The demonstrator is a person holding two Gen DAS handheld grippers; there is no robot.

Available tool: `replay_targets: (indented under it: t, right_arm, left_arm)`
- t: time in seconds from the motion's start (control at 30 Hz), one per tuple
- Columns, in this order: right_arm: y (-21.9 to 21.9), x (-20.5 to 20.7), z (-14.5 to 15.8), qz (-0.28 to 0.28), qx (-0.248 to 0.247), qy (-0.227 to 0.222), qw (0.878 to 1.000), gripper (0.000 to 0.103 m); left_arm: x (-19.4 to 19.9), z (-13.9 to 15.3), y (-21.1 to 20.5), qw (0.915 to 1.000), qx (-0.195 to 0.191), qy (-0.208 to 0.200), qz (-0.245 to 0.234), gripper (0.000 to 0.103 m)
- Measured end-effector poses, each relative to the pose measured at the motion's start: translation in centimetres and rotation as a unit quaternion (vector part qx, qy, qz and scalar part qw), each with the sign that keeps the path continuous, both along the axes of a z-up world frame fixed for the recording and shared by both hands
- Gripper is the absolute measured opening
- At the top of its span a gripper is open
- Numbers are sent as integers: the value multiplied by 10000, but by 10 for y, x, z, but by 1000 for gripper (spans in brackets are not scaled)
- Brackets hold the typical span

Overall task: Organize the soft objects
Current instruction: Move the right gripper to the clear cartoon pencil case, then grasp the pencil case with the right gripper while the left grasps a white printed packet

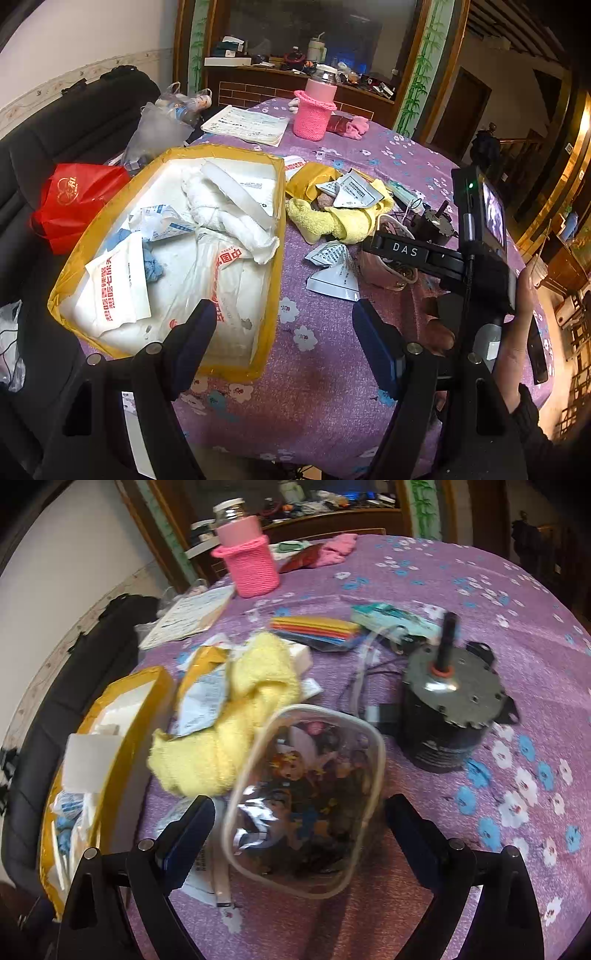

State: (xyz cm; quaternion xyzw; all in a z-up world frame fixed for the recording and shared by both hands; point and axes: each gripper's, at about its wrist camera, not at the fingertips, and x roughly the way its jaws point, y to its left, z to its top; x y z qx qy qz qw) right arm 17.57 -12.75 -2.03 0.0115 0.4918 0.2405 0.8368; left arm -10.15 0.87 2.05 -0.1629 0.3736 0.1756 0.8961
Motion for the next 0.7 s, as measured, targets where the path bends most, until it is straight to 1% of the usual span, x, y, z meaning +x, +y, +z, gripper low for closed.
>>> replay_targets:
  t: [0.03, 0.1, 0.2, 0.27, 0.3, 0.4, 0.43, 0.5, 0.53, 0.63, 0.7]
  right_arm:
    - [3, -1, -2, -51, 19, 69, 10000, 96]
    - [3, 1, -2, -36, 170, 63, 9998, 96]
    - [5, 3, -2, -13, 181, 59, 9998, 94]
    - [7, 2, -3, 31, 24, -46, 10000, 82]
    - [7, -1, 0, 37, -25, -87, 10000, 80]
    - [-5, -8, 5, 126, 209, -33, 9997, 79]
    - [-12, -9, 6, 152, 397, 65, 9991, 79]
    - [-21, -12, 9, 247, 611, 178, 9977, 79]
    - [-30, -16, 10, 395, 749, 196, 9962, 79]
    - [-48, -24, 16, 755, 919, 52, 9929, 79]
    - [-62, -29, 20, 840, 932, -113, 9920, 79]
  left_arm:
    - [0, 1, -1, 10000, 16, -1, -3, 76]
    - [-1, 2, -3, 10000, 34, -14, -6, 76]
    - [-1, 5, -8, 10000, 57, -16, -47, 76]
    - [-2, 7, -13, 9999, 119, -5, -86, 76]
    - [-2, 8, -17, 9998, 170, 10, -118, 76]
    - [-2, 9, -22, 9996, 218, 41, -145, 76]
    - [-2, 10, -24, 9996, 212, 49, -153, 76]
    - [1, 10, -27, 9996, 197, 66, -185, 76]
    - [3, 11, -28, 9996, 195, 84, -200, 76]
    - [11, 11, -31, 9994, 147, 130, -274, 76]
    - [21, 9, -32, 9991, 70, 205, -361, 76]
